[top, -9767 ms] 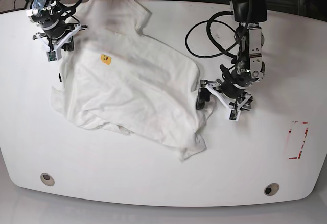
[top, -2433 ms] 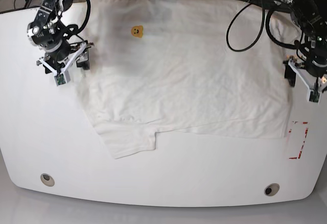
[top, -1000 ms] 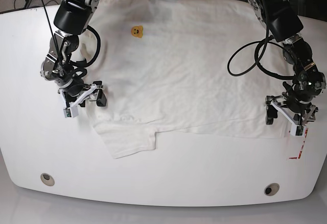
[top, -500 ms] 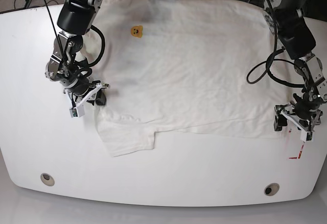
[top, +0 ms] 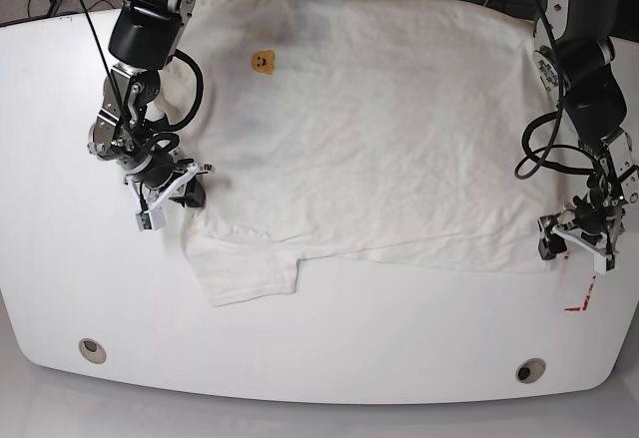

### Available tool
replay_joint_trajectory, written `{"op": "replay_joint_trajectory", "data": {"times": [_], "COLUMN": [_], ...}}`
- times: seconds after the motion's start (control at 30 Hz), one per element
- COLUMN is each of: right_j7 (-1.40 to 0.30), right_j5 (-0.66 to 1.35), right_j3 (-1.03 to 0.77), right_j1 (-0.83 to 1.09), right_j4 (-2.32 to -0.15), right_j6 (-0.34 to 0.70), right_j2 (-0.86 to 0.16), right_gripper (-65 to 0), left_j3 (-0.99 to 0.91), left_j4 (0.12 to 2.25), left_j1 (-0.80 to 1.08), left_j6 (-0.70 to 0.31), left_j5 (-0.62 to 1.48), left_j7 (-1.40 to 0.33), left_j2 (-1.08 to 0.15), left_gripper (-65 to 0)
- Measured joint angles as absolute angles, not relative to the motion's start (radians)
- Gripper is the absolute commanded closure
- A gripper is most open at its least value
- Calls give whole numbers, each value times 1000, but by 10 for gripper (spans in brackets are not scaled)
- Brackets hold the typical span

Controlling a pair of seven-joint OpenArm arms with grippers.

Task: Fold the T-shirt properly
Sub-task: 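Move both grippers to the shirt's hem corners, then grasp the hem corners with both grippers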

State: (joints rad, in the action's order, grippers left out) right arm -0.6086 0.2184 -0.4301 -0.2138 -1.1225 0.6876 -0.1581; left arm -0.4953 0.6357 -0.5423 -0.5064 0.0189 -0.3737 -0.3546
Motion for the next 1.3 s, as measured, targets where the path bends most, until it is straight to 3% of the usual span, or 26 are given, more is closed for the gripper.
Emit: {"op": "replay_joint_trajectory", "data": {"times": [0.73,1.3], "right_j7": [-609,-609], "right_j5": [218,222], "right_j3": [-430,-430], "right_j1": [-214,-213], "right_j4": [-1123,-1123], "right_j6": [688,688], "right_j2": [-158,-158], "right_gripper": [-16,-16], "left_j3": [-447,-391], "left_j4": [619,633], "left_j1": [-540,-502], "left_j6": [-502,-509], "left_j5": [20,34], "left_j7": [-373,-342], "left_j2": [-296,-317], "left_gripper": [-547,-547]}}
